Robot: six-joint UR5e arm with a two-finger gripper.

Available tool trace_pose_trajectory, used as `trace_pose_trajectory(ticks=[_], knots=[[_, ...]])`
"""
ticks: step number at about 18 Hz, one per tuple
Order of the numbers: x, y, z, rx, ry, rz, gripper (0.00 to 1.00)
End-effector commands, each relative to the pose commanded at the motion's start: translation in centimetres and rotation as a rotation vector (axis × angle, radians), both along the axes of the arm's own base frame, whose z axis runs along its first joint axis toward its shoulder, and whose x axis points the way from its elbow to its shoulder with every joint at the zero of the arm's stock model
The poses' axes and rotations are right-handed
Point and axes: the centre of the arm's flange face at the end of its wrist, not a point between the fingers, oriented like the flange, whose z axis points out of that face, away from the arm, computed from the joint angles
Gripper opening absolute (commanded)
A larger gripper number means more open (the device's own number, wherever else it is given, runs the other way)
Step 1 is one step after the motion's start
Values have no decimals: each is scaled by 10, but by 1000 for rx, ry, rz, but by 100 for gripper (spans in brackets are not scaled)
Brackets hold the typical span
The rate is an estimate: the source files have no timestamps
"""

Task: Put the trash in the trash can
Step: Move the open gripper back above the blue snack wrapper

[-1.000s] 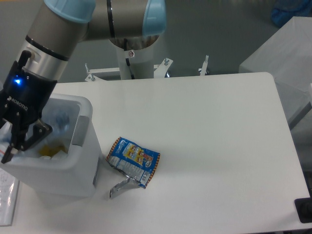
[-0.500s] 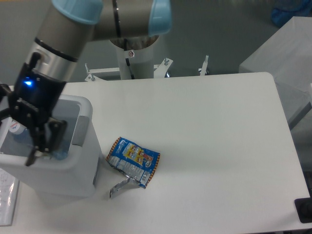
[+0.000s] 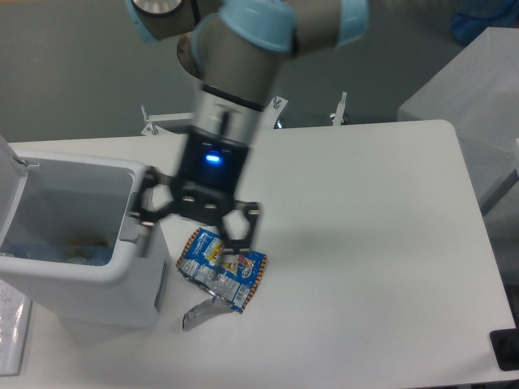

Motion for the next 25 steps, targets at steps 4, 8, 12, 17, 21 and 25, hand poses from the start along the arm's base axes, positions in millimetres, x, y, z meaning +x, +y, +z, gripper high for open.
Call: trace_pose_trajectory(ticks=[4,8,12,17,21,25], knots=[[2,-10,-39,-105,46,-31,96],[4,-24,-72,-231,107,-43,96],[11,-31,-94,-273,102,-70,99],[18,-41,-121,-359,111,-78,100],[27,-48,-138,-385,86,-85,100],[51,-49,-163,-458,88,-118,100]])
